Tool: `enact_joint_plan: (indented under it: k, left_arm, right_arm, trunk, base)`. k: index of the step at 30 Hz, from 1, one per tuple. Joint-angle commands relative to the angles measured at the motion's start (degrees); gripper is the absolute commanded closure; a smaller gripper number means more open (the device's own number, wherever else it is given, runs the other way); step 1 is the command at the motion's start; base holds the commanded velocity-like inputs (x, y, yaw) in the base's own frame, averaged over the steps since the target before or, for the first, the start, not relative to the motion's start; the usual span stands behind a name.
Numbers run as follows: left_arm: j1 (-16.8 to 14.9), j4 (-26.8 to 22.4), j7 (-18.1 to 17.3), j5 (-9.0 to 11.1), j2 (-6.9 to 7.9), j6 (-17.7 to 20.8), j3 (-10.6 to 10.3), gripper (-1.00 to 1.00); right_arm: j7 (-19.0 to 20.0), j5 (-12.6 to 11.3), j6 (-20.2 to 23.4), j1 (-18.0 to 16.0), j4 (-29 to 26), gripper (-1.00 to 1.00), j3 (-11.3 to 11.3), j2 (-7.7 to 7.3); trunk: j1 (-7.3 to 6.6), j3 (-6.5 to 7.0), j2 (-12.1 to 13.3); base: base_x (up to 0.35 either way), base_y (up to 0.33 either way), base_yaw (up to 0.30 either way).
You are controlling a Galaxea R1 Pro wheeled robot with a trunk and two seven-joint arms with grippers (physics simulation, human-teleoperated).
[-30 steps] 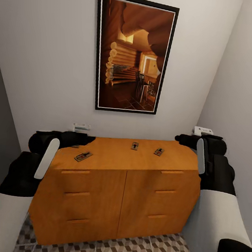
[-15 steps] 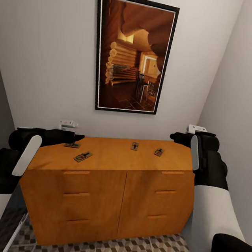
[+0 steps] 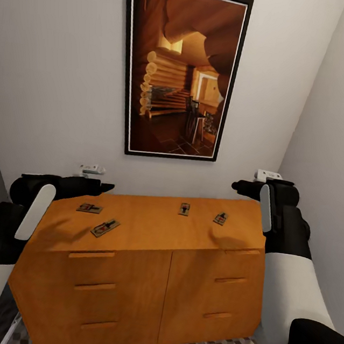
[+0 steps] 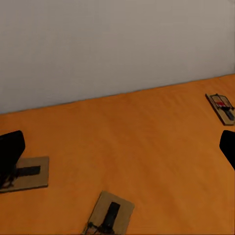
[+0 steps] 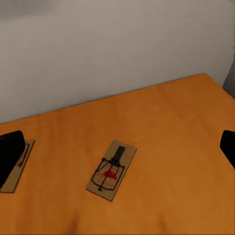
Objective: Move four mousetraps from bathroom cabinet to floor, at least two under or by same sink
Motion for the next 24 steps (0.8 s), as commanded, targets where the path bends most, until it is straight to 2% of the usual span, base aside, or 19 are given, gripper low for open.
enact_joint_plan:
  k: [1,12,24]
  left_arm:
    - [-0.05,-0.03,-0.4,-0.42,0.03,0.18,-0.04,-1.0]
    - [-0.05,0.0,-0.4,-0.27,-0.13,-0.12,-0.25,-1.0]
    - [-0.05,0.18,-0.31,0.1,-1.02,-0.34,-0.44,-1.0]
  right_arm:
    - [-0.12,0.01,0.24,-0.05,-0.04,-1.0,0.02,0.0]
    - [-0.22,-0.02,0.24,-0.05,-0.04,-1.0,0.08,-0.05]
    - [-0.46,-0.03,0.24,-0.05,0.07,-1.0,0.11,-0.17]
  trunk:
    - [0.03,-0.07,-0.04]
    - [0.03,-0.07,-0.04]
    - [0.03,-0.07,-0.04]
  base:
    - [0.313,0.0,0.0]
    - [0.301,0.0,0.0]
    - [0.074,0.0,0.0]
